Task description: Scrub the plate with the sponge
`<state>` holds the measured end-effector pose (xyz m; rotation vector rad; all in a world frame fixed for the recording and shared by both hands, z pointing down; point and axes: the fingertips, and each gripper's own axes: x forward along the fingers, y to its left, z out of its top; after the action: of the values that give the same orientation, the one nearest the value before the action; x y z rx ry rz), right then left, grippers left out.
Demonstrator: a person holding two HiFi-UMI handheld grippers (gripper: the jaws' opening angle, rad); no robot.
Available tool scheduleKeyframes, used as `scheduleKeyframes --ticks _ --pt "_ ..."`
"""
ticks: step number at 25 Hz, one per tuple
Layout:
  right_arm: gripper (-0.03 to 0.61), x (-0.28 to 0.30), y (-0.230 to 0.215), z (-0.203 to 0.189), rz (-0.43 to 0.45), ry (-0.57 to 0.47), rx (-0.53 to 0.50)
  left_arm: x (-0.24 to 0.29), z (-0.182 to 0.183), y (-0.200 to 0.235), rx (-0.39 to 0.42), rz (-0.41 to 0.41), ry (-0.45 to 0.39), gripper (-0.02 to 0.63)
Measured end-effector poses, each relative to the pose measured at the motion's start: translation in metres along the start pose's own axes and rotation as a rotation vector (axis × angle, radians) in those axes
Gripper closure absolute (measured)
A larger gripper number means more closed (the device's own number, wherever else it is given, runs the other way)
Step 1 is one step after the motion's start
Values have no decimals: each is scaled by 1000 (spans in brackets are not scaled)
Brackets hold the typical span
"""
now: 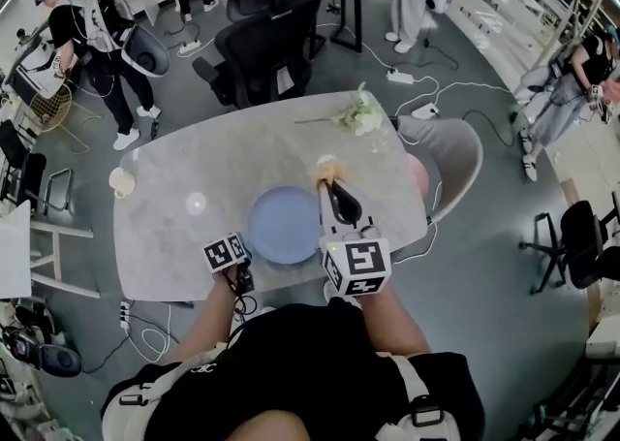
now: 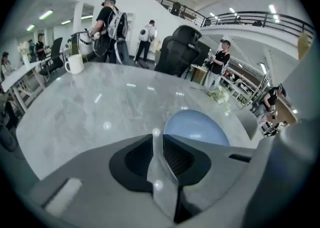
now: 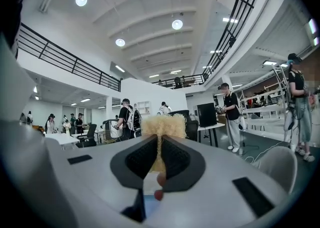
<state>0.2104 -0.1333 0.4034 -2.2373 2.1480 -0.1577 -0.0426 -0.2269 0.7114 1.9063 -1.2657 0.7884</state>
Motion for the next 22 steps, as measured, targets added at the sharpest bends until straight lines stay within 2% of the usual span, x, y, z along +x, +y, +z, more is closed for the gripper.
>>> scheduleKeyframes --ticks 4,8,13,15,17,22 --pt "557 16 19 6 53 -26 21 -64 67 2 37 33 -253 552" --pt "557 36 41 5 101 -49 31 -131 128 -9 78 -10 -479 556" --pt "557 48 65 4 149 -67 26 -214 172 -24 224 38 -711 607" --pt "557 51 70 3 160 -71 16 -234 177 -33 275 42 -765 608" --pt "557 54 76 1 176 -66 1 -244 178 -38 290 35 -789 609" --pt "557 57 85 -2 208 -60 -6 -240 171 -43 305 20 -775 609"
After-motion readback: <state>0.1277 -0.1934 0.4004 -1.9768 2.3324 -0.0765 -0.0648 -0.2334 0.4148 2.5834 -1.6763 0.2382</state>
